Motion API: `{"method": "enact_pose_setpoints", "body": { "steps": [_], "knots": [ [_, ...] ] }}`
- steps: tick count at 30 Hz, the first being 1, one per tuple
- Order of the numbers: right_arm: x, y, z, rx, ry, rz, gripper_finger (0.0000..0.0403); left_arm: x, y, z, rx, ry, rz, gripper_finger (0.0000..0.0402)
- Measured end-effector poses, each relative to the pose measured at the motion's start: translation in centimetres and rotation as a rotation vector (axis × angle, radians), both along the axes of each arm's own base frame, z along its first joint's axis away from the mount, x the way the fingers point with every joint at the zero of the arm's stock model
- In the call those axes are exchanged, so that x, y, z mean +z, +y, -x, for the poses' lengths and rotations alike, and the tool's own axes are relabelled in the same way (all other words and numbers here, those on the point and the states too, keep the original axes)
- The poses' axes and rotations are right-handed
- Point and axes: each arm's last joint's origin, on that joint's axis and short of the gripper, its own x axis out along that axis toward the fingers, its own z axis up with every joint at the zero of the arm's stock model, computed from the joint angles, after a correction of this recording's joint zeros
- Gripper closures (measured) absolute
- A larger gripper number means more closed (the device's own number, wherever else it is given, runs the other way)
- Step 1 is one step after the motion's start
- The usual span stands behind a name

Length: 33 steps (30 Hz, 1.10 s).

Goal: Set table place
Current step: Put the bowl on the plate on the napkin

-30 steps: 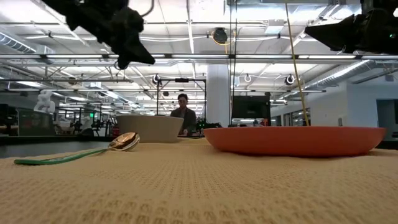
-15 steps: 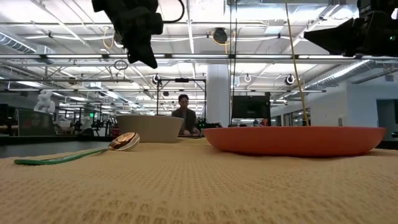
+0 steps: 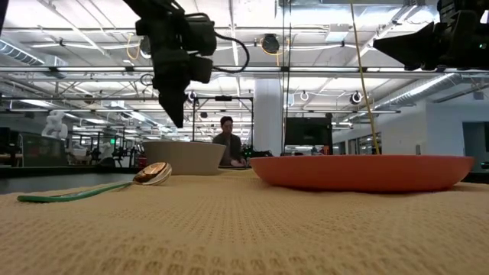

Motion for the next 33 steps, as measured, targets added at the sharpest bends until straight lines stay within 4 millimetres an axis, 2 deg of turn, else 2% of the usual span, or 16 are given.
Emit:
{"method": "enact_pose_setpoints", "body": {
  "steps": [5,10,20,33],
  "knots": [
    [0.0,0.0,0.0,0.0,0.0,0.001,0.0403,-0.7,-0.3,-0.4,-0.013,0.023,0.009,0.0139],
    [0.0,0.0,0.0,0.0,0.0,0.001,0.0403,-0.7,-0.7,-0.7,-0.053,0.017,-0.018,0.0108],
    [0.0,0.0,0.0,0.001,-0.001,-0.004,0.0403,-0.9,-0.6,-1.1,-0.075,-0.01,-0.026,0.0118],
    [0.0,0.0,0.0,0.002,0.0,-0.007,0.0403,-3.1,-0.6,-2.0,-0.062,0.057,-0.031,0.0121]
  ]
}}
